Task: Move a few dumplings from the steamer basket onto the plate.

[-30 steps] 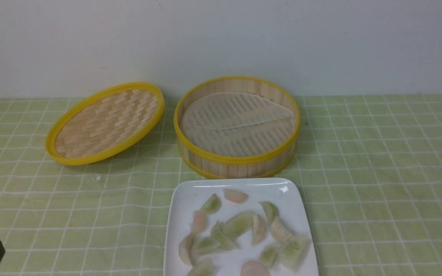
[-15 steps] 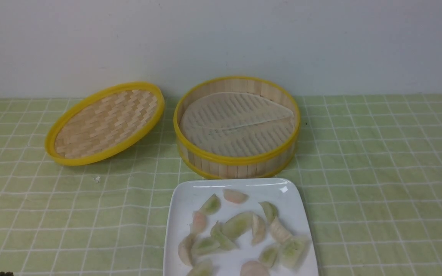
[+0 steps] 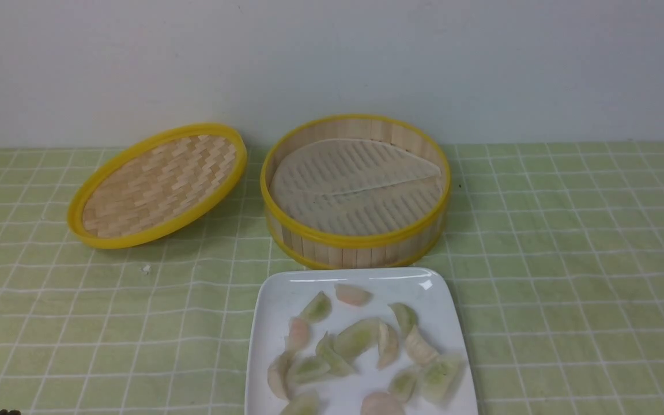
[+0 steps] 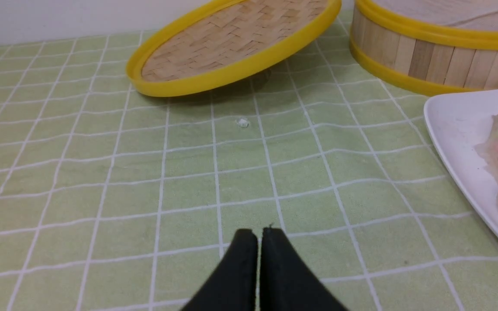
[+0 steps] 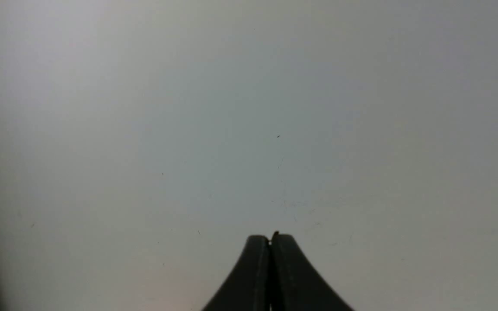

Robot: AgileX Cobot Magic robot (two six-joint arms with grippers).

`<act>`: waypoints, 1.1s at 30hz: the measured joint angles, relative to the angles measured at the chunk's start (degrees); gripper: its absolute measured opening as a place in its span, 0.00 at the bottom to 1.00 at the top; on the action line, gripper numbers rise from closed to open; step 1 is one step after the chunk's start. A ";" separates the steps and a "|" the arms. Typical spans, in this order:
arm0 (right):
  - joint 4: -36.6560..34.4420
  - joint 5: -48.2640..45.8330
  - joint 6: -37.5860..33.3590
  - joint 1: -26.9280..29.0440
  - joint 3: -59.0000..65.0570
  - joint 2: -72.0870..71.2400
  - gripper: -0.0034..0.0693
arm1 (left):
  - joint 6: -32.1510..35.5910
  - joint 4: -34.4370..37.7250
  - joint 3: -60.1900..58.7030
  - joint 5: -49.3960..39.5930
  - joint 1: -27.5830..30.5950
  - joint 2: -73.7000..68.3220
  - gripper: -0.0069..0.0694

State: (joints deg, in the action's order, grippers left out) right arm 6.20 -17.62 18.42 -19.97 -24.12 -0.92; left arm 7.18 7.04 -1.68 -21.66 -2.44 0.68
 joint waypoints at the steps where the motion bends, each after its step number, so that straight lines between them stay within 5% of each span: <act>1: 0.00 0.00 0.00 0.00 0.00 0.00 0.03 | 0.00 0.00 0.00 0.00 0.00 0.00 0.08; 12: 2.70 -3.80 -1.03 0.31 0.55 0.00 0.03 | 0.00 0.00 0.00 -0.03 0.00 0.00 0.08; 22: 5.31 -9.10 -2.88 15.26 18.23 0.00 0.03 | 0.00 0.00 0.00 -0.03 0.00 0.00 0.08; 33: 5.60 -5.34 -2.92 18.38 25.24 0.01 0.03 | -0.06 0.00 0.05 -0.10 0.00 0.06 0.08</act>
State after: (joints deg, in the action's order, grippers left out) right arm 11.80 -22.96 15.50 -1.59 1.12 -0.91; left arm 7.12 7.04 -1.63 -21.76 -2.44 0.74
